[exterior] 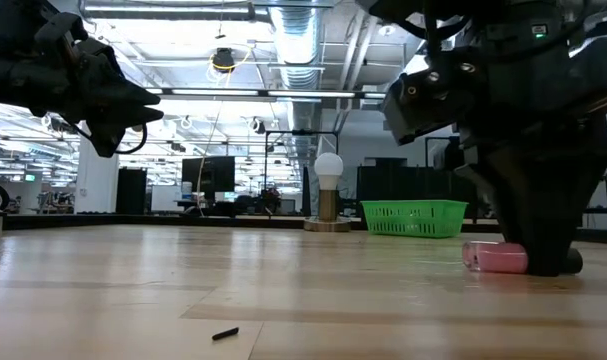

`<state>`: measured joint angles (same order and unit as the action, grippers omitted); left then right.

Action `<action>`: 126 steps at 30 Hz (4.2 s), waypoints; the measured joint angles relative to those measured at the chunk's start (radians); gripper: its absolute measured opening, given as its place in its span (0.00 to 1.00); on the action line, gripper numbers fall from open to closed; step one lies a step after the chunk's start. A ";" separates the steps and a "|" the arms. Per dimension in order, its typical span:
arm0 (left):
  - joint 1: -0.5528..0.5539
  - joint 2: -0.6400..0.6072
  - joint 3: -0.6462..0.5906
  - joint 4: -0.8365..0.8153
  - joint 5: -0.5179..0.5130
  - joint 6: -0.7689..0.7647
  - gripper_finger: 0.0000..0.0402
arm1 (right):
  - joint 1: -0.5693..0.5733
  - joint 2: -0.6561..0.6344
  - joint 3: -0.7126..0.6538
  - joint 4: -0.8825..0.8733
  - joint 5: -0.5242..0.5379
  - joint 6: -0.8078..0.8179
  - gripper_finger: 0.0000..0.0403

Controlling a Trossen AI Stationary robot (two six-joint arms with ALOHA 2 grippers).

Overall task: Pick & Place Nail Polish
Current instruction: Put the pink nail polish bottle into the green bin, then return to Home Position

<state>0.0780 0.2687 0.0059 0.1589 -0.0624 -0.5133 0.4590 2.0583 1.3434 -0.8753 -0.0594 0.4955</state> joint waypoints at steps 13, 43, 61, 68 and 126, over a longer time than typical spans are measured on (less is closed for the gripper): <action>0.000 0.000 0.000 0.009 0.000 -0.003 0.25 | -0.106 -0.141 0.017 0.007 -0.114 0.052 0.10; 0.000 0.000 0.000 0.032 0.000 -0.020 0.25 | -0.883 -0.330 0.018 -0.196 0.144 -0.172 0.10; 0.000 0.000 0.000 0.091 0.000 -0.071 0.25 | -0.969 -0.276 0.019 -0.182 0.192 -0.349 0.52; 0.000 0.000 0.000 0.093 0.000 -0.071 0.25 | -0.980 -0.502 0.018 -0.102 0.081 -0.402 0.57; 0.000 0.019 0.000 0.205 -0.138 -0.069 0.25 | -0.691 -1.985 -1.252 0.956 -0.328 -0.190 0.02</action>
<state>0.0780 0.2875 0.0059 0.3636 -0.2000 -0.5823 -0.2321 0.0731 0.0911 0.0808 -0.3870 0.3059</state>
